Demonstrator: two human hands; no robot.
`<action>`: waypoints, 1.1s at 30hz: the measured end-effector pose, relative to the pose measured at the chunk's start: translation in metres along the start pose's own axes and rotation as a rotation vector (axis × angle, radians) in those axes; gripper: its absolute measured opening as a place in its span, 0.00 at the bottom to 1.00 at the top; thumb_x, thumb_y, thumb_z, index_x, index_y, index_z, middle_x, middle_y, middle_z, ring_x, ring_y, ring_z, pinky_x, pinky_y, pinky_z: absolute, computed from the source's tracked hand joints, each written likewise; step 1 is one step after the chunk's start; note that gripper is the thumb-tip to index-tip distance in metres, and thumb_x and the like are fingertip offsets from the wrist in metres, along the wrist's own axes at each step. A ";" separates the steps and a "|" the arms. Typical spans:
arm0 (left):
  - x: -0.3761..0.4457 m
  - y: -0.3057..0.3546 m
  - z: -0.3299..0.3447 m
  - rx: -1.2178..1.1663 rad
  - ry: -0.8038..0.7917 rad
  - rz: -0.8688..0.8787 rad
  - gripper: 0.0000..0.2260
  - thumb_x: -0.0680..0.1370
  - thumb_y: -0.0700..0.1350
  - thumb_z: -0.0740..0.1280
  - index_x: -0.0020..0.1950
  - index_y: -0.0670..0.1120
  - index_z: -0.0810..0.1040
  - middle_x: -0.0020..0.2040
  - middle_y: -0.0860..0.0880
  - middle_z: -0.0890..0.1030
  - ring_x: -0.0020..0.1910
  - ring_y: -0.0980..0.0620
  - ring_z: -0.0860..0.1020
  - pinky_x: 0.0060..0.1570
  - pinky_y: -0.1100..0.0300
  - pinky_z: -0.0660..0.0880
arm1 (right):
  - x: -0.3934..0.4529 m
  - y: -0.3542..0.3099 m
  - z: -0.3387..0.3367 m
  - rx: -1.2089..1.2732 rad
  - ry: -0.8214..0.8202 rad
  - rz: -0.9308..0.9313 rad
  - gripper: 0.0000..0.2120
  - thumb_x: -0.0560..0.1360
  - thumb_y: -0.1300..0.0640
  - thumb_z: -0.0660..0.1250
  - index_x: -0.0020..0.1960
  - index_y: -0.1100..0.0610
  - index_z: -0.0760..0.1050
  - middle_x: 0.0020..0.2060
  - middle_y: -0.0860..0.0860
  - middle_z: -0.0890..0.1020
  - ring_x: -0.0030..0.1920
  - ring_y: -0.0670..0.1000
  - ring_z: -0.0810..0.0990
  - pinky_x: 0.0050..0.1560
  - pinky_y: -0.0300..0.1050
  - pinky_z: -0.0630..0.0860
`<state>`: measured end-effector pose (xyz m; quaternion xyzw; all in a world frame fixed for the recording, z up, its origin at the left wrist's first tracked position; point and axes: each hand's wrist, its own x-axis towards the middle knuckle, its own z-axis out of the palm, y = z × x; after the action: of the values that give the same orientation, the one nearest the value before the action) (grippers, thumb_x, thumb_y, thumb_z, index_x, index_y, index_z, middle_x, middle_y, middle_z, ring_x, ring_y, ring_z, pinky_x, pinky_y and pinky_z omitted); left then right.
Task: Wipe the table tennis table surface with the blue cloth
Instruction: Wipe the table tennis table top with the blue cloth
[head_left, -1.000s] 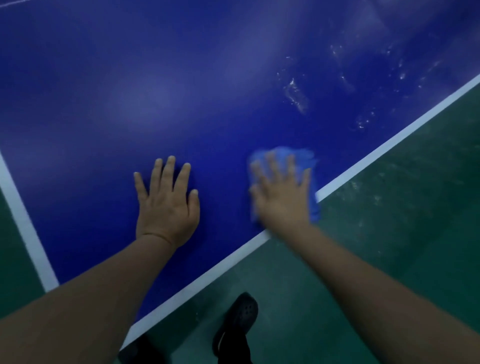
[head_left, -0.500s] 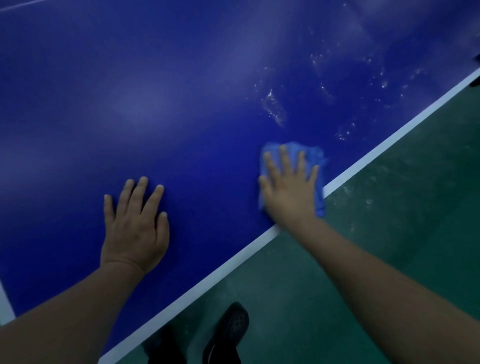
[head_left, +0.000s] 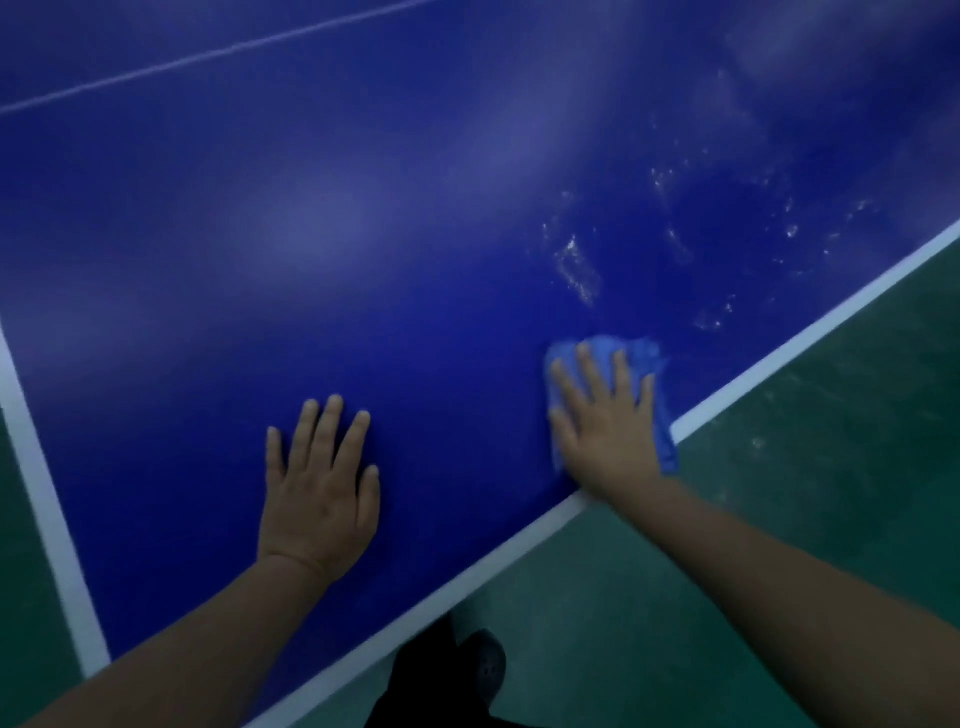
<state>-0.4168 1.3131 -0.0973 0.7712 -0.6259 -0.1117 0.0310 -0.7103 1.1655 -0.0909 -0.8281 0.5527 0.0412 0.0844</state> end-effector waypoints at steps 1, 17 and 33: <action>0.002 0.002 -0.003 -0.003 0.003 0.003 0.28 0.81 0.56 0.49 0.77 0.45 0.67 0.79 0.42 0.61 0.79 0.42 0.55 0.75 0.35 0.50 | -0.005 -0.004 0.002 -0.040 -0.017 -0.155 0.27 0.82 0.39 0.45 0.79 0.43 0.53 0.80 0.48 0.54 0.80 0.61 0.49 0.76 0.67 0.42; 0.110 0.027 -0.008 -0.181 0.164 -0.113 0.31 0.83 0.60 0.42 0.80 0.41 0.54 0.81 0.42 0.52 0.81 0.45 0.48 0.77 0.40 0.42 | 0.126 -0.118 0.001 0.046 0.078 -0.612 0.25 0.82 0.42 0.53 0.78 0.44 0.61 0.79 0.48 0.58 0.80 0.59 0.50 0.73 0.72 0.47; 0.118 0.026 -0.004 -0.031 0.028 -0.063 0.28 0.83 0.59 0.43 0.77 0.45 0.63 0.79 0.41 0.60 0.79 0.40 0.55 0.75 0.35 0.44 | 0.278 -0.039 -0.030 -0.004 0.097 -0.175 0.27 0.81 0.42 0.49 0.79 0.44 0.57 0.80 0.50 0.56 0.79 0.63 0.50 0.72 0.73 0.45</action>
<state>-0.4181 1.1922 -0.1041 0.7914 -0.5991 -0.1113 0.0483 -0.5677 0.9221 -0.1022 -0.8743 0.4817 -0.0054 0.0594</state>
